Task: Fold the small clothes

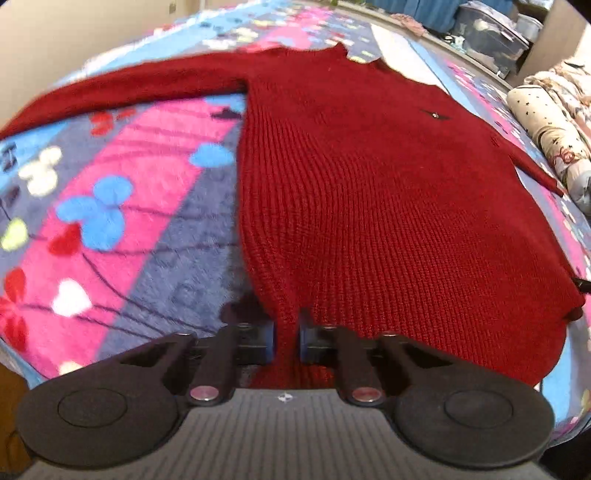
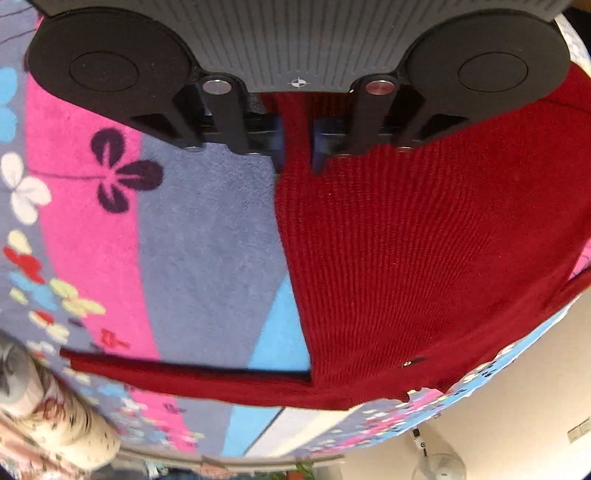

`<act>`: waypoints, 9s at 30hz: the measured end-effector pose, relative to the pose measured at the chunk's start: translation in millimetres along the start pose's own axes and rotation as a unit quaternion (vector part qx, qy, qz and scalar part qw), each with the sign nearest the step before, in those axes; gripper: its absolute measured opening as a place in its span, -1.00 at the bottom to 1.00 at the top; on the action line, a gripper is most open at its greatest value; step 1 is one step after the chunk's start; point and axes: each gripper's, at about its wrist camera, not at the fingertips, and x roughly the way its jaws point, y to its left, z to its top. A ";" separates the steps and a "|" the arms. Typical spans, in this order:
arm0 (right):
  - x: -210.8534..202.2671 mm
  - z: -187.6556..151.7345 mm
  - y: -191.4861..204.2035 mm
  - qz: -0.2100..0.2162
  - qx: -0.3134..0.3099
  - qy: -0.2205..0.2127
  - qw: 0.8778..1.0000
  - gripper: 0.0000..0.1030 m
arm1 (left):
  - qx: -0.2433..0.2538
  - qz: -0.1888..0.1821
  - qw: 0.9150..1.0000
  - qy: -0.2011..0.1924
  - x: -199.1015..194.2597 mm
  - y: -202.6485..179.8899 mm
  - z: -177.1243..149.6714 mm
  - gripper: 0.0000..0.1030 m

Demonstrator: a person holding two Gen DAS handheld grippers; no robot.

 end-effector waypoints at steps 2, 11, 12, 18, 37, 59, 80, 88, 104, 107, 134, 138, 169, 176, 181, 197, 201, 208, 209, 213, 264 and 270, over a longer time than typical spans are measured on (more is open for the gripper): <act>-10.2 1.9 -4.6 0.008 0.021 -0.010 1.000 -0.82 | 0.003 -0.001 1.000 -0.020 -10.6 -0.5 0.3 -0.79; -158.7 18.7 -13.2 0.080 0.032 -0.198 0.976 -0.91 | -0.018 -0.063 0.984 -0.165 -98.8 32.7 0.1 -0.82; -161.1 16.6 -15.1 0.081 0.033 -0.197 0.977 -0.91 | -0.030 -0.068 0.985 -0.153 -95.1 37.2 1.6 -0.81; -60.9 0.4 -26.2 -0.025 0.046 0.068 0.996 -0.85 | 0.009 0.043 0.999 -0.025 -30.2 19.9 8.0 -0.59; -39.4 -10.1 37.6 0.027 -0.116 0.049 0.992 -0.17 | 0.084 0.009 0.996 -0.011 -9.1 -12.0 5.4 -0.33; -67.4 16.4 35.1 0.012 -0.023 -0.081 0.996 -0.07 | 0.050 0.058 0.989 -0.127 -47.2 -25.4 22.4 0.64; -44.1 32.0 40.5 -0.034 -0.003 -0.070 0.997 -0.06 | 0.039 0.109 0.970 -0.214 -64.8 -26.8 26.5 0.65; -42.8 33.0 42.8 -0.035 -0.005 -0.068 0.997 0.02 | 0.048 0.102 0.971 -0.211 -63.2 -27.4 30.5 0.65; -37.0 34.4 45.5 -0.047 -0.005 -0.065 0.997 0.03 | 0.068 0.123 0.955 -0.263 -40.3 -1.8 161.7 -0.07; -35.0 34.6 46.0 -0.050 -0.004 -0.065 0.997 0.03 | 0.058 0.155 0.967 -0.193 2.9 10.7 165.0 -0.33; 35.0 41.5 70.2 -0.076 -0.078 0.048 0.993 -0.41 | -0.165 0.174 0.960 -0.144 44.8 144.6 193.4 0.23; 37.9 42.3 74.4 -0.077 -0.097 0.050 0.991 -0.38 | -0.242 0.171 0.944 -0.145 50.7 174.9 193.6 0.66; 38.6 40.9 74.3 -0.076 -0.107 0.045 0.990 -0.38 | -0.118 0.106 0.939 -0.304 37.3 57.4 245.7 -0.93; 40.2 35.6 80.0 -0.086 -0.119 0.020 0.989 -0.38 | 0.127 -0.132 0.951 -0.248 44.2 -112.8 224.3 -0.85; 37.1 28.2 80.7 -0.092 -0.127 0.002 0.988 -0.38 | -0.033 -0.051 0.971 -0.230 52.9 -57.9 246.2 -0.25; 30.9 6.9 98.1 -0.115 -0.142 -0.082 0.980 -0.88 | -0.372 -0.020 0.920 -0.123 85.1 115.6 249.8 -0.15; 24.3 33.0 126.0 -0.096 -0.133 -0.103 0.981 -0.87 | -0.403 0.004 0.911 -0.087 99.2 128.2 243.9 -0.16; 44.7 131.5 238.7 -0.016 -0.184 -0.141 0.973 -0.62 | -0.437 0.018 0.897 -0.068 97.4 145.9 240.0 -0.16; 51.2 144.6 258.8 -0.008 -0.198 -0.146 0.969 -0.46 | -0.443 0.016 0.895 -0.061 98.5 148.0 238.9 -0.16; 88.3 186.0 327.2 0.012 -0.246 -0.150 0.958 -0.25 | -0.462 0.016 0.885 -0.045 101.9 155.2 235.6 -0.16; 113.3 155.4 -107.0 -0.138 0.340 -0.153 0.917 -0.27 | -0.069 0.025 0.997 -0.002 159.9 -5.5 265.0 -0.30; 131.0 163.2 -168.8 -0.115 0.412 -0.162 0.889 -0.12 | -0.040 0.039 0.998 -0.006 163.9 -10.4 265.3 -0.24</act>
